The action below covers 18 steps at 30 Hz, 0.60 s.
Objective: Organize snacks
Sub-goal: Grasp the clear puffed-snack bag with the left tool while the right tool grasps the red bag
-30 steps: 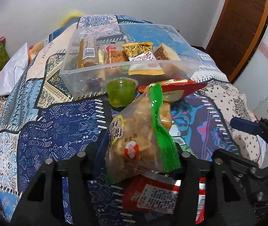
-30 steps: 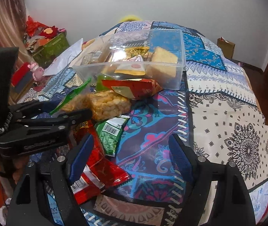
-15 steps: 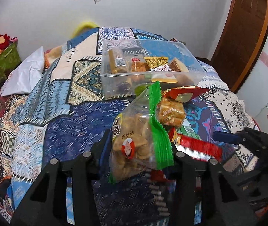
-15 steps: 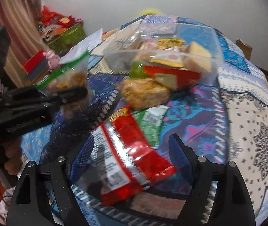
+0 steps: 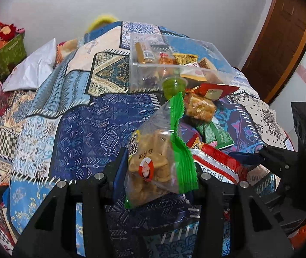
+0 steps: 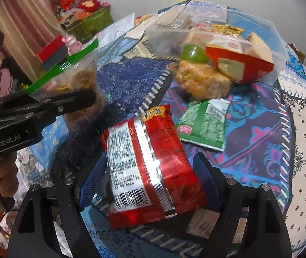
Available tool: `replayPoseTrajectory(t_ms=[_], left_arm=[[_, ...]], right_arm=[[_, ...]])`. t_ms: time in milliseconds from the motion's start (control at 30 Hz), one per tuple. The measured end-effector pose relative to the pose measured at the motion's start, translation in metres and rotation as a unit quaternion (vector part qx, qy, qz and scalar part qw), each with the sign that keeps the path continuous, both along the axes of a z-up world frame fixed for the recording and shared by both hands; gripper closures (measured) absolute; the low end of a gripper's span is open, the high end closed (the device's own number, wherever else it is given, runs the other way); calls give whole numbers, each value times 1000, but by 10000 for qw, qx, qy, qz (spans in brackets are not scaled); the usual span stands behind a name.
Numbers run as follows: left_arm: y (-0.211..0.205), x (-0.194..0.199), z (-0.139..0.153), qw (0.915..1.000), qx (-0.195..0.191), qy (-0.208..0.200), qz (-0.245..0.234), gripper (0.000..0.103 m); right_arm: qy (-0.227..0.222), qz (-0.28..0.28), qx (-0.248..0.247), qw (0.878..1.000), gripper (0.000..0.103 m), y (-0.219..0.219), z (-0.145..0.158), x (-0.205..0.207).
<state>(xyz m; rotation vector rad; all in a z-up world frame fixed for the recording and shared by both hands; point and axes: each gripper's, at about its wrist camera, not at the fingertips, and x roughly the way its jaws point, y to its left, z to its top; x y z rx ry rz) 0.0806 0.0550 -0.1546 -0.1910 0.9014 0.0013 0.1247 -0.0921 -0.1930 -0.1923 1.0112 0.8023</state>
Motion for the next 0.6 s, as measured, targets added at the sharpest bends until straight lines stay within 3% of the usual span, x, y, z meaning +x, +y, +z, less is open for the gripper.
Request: replayPoseTrajectory(t_ms=[200,267,333,600], left_arm=[[6,-5,-3,10000,-9,38,82,58],[8,-6,-2,9999,-10,31,107,58],[9,-8,0,9999,-13,4,138,58],[12,-8,18,9995,30,-224,211,58]], right_arm=[[-259,94,-223,9994,22,11,-7,-9],[-295,47,-178,9994,27,10,-7,-8],[-267,55,-93,9996,40,8,-4,-8],[-493,-44,253,9985,40,-4,23,-14]])
